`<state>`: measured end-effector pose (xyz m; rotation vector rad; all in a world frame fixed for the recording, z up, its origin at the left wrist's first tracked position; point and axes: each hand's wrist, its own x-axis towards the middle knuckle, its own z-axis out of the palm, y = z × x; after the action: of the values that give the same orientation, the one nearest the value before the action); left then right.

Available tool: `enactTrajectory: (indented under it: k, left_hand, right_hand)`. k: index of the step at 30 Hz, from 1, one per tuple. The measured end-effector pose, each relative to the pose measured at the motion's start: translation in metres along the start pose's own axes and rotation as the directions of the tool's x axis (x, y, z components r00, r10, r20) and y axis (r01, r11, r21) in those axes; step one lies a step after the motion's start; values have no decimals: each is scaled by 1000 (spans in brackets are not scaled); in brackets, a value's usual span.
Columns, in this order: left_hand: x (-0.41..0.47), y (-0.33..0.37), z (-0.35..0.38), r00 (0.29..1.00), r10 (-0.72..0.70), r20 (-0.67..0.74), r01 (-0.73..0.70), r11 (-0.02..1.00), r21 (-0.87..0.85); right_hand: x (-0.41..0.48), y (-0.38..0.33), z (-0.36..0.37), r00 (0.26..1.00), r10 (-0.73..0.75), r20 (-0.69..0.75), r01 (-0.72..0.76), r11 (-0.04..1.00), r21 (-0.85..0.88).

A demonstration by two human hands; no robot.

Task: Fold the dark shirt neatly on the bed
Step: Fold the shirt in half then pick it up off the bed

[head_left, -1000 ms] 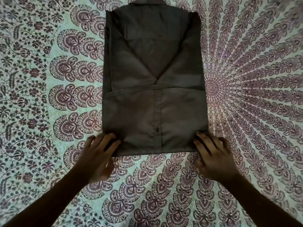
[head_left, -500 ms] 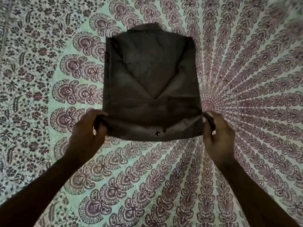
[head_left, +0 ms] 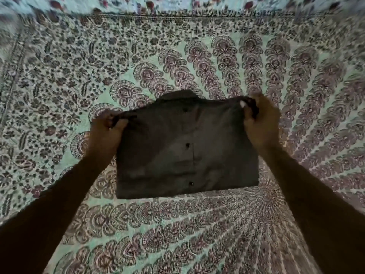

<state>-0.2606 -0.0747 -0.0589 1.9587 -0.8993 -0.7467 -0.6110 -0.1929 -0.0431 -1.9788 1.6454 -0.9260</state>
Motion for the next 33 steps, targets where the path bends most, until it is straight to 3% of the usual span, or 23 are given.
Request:
enactTrajectory:
  k: [6, 8, 9, 11, 12, 14, 16, 17, 20, 23, 26, 30, 31, 33]
  left_hand:
    - [51, -10, 36, 997, -46, -67, 56, 986, 157]
    - [45, -7, 41, 989, -73, -131, 102, 968, 231]
    - [34, -7, 41, 984, -47, -169, 93, 957, 275]
    - [2, -4, 42, 965, 149, -214, -53, 915, 399]
    - [-17, -1, 42, 946, 283, -160, -181, 868, 463]
    - [-41, -4, 46, 873, 461, 158, -459, 671, 582]
    - [-50, -16, 55, 765, 458, 453, -636, 425, 644]
    - [-49, -23, 58, 757, 425, 497, -647, 375, 664]
    - [-36, -45, 66, 837, 304, 454, -544, 388, 744]
    - [-28, -59, 67, 887, 255, 385, -461, 438, 772]
    - [-29, -60, 69, 909, 235, 345, -417, 484, 769]
    - [-28, -57, 69, 912, 233, 338, -410, 491, 769]
    - [-29, -56, 69, 914, 229, 336, -407, 491, 770]
    - [-29, -57, 70, 916, 215, 338, -400, 498, 770]
  right_hand:
    - [56, 33, 46, 993, 28, 114, -12, 990, -141]
    - [58, 33, 55, 988, 53, 142, -13, 963, -270]
    - [52, 29, 57, 990, 45, 133, 9, 927, -376]
    - [25, 15, 55, 998, -32, 49, 53, 854, -517]
    - [5, 2, 53, 995, -92, 36, 97, 849, -519]
    - [-36, -17, 56, 971, -141, 193, 218, 856, -470]
    - [-69, -22, 67, 896, -110, 429, 314, 842, -439]
    - [-78, -20, 73, 867, -102, 488, 343, 832, -435]
    - [-74, -5, 91, 834, -87, 544, 379, 808, -452]
    - [-52, 20, 92, 854, -65, 517, 369, 775, -513]
    - [-32, 46, 75, 897, 39, 439, 246, 782, -573]
    - [-12, 69, 51, 898, 302, 321, -61, 807, -587]
    - [-11, 67, 48, 905, 316, 285, -95, 802, -589]
    - [-17, 55, 47, 943, 219, 250, -19, 788, -615]
